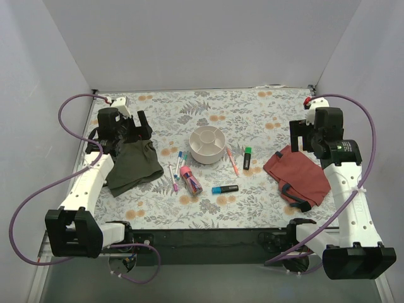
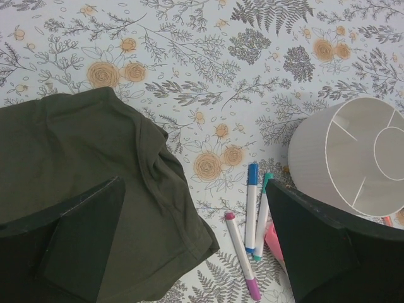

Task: Sort the stationery into containers
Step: Pick up the pen from the center of the board, then place the pen in the storage box, then pick up the pen from the center of the board.

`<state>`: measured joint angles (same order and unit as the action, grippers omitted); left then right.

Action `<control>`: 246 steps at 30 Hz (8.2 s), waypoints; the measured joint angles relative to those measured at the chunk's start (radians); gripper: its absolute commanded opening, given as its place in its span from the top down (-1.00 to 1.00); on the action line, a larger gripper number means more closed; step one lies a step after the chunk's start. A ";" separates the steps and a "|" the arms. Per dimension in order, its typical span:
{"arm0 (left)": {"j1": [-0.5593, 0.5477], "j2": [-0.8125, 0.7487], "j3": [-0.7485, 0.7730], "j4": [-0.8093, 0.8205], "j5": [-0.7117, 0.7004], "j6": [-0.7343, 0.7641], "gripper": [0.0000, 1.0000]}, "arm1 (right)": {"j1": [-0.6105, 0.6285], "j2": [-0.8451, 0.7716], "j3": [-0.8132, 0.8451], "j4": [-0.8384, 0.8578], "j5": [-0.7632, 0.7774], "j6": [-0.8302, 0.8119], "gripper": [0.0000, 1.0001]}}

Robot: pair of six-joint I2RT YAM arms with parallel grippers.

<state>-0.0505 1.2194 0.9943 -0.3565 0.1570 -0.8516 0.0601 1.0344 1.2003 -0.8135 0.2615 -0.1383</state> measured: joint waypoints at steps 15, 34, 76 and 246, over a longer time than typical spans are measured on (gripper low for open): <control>0.000 -0.040 0.002 -0.032 0.000 0.026 -0.89 | 0.001 0.305 -0.054 0.145 -0.451 0.214 -0.50; 0.000 0.042 -0.014 -0.059 -0.045 0.090 -0.89 | 0.271 0.845 0.224 0.167 -0.335 0.451 -0.40; 0.010 0.121 0.008 -0.050 -0.051 0.092 -0.88 | 0.280 0.987 0.264 0.136 -0.179 0.496 0.00; 0.031 0.036 -0.150 0.050 0.245 0.084 -0.73 | 0.778 0.667 -0.174 0.307 -0.690 -0.964 -0.15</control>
<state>-0.0200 1.2552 0.8440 -0.3065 0.4019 -0.7673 0.8383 1.7016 1.0267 -0.5068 -0.4286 -1.1019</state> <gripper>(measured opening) 0.867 0.584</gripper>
